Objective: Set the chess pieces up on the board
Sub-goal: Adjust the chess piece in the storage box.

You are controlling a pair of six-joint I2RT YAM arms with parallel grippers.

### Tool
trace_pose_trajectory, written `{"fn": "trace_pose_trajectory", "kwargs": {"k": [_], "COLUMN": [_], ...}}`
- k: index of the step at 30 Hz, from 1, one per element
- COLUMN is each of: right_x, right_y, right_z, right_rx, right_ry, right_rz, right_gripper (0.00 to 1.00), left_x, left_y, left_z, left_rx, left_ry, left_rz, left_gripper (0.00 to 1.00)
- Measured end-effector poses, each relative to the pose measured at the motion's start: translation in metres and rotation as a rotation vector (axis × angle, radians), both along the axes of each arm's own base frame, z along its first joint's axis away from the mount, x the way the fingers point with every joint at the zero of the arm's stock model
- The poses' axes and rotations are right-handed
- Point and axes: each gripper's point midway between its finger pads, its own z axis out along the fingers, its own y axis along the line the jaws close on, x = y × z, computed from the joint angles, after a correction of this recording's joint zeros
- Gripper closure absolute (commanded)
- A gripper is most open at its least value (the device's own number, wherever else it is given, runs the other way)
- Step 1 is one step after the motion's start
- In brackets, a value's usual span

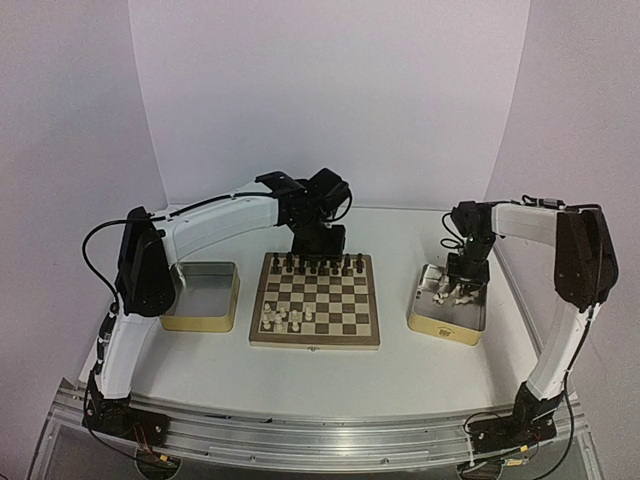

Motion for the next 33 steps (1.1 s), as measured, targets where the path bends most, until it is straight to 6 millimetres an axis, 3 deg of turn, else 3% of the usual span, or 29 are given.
{"fn": "trace_pose_trajectory", "kwargs": {"k": [20,33], "right_x": [0.004,0.003], "right_y": [0.025,0.031], "right_z": [-0.033,-0.037], "right_rx": [0.131,0.161], "right_ry": [0.043,0.052], "right_rz": [0.033,0.067], "right_gripper": [0.76,0.77], "left_x": [0.000,-0.001], "left_y": [0.000,-0.001], "left_z": [0.000,0.000], "left_rx": [-0.001,-0.007], "left_ry": [0.001,0.006], "left_rz": [-0.001,-0.003], "left_gripper": [0.56,0.56]}}
